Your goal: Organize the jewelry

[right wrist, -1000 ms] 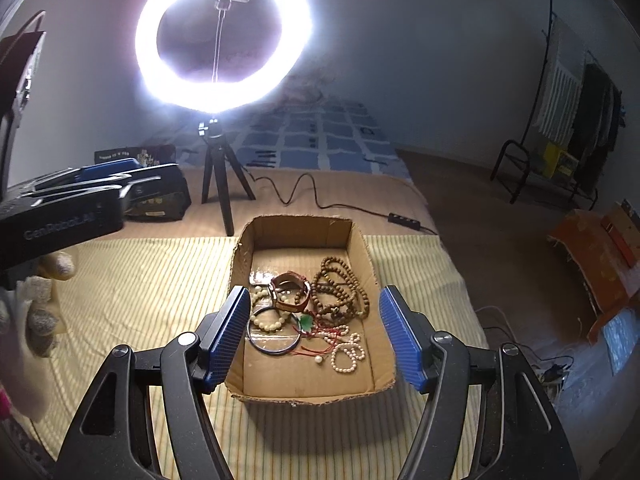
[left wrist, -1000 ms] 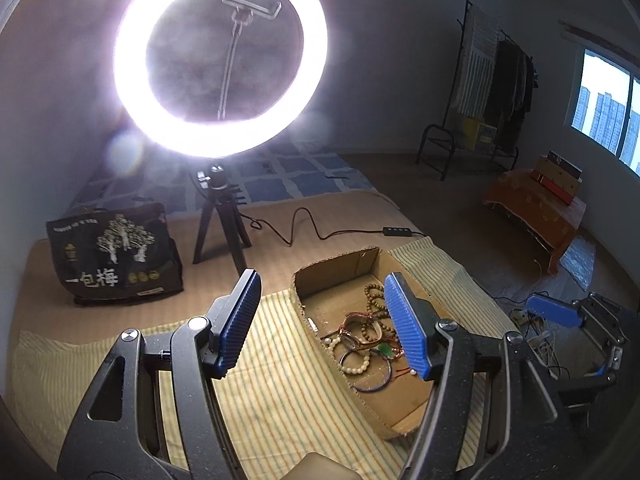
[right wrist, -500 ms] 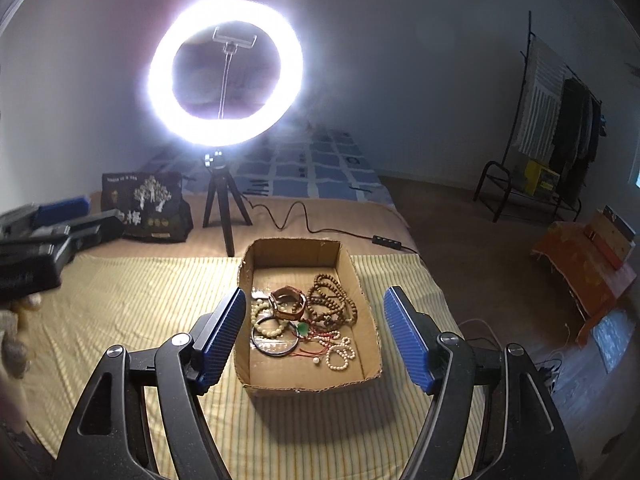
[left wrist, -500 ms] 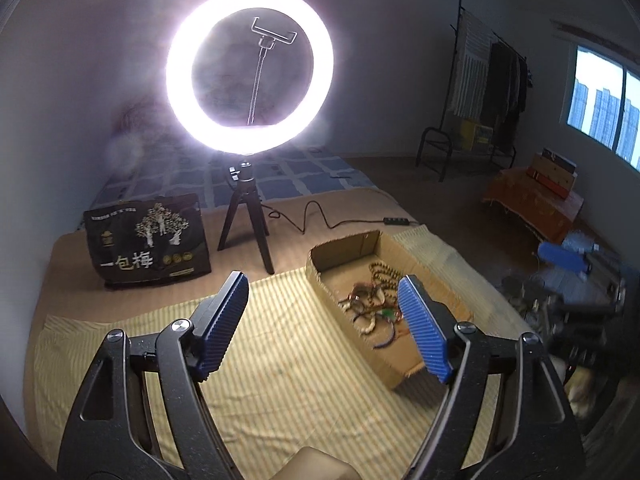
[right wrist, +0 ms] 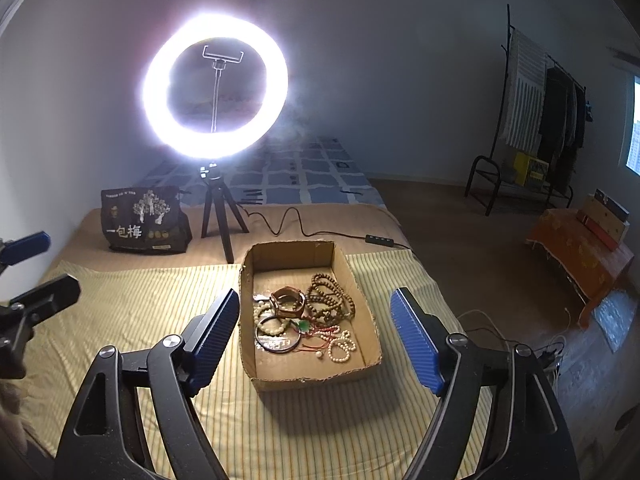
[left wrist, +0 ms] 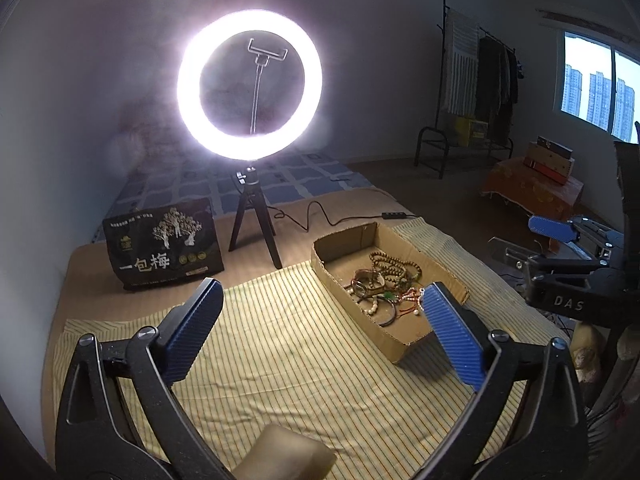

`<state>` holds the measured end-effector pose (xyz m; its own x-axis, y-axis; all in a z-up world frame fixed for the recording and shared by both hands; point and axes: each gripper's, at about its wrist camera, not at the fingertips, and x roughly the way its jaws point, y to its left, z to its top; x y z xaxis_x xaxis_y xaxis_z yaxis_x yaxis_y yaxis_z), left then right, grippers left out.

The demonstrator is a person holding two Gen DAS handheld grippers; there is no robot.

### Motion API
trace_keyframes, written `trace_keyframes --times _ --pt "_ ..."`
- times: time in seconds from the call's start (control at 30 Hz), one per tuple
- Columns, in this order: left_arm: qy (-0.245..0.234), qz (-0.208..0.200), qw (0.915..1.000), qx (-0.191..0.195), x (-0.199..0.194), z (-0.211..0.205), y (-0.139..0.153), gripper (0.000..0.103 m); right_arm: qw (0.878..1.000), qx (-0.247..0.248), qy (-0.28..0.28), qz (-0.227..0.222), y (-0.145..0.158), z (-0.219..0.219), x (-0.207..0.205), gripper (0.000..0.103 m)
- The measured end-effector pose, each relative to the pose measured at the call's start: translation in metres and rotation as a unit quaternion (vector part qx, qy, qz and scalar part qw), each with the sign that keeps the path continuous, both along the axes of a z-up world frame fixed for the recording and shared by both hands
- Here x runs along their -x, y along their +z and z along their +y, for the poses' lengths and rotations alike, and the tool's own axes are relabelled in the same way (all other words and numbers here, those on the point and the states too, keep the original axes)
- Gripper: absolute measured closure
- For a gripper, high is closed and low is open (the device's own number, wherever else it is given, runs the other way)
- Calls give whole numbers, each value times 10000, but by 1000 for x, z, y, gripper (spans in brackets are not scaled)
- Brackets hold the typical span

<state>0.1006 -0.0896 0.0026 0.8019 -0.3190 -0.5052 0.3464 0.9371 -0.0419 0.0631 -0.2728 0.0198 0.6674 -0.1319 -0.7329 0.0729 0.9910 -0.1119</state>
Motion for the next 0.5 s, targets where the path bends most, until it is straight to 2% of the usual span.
trace_keyframes --times 0.5 --pt "-5 -3 9999 -141 3 -7 0 1 9998 30 -160 -95 -4 -2 0 23"
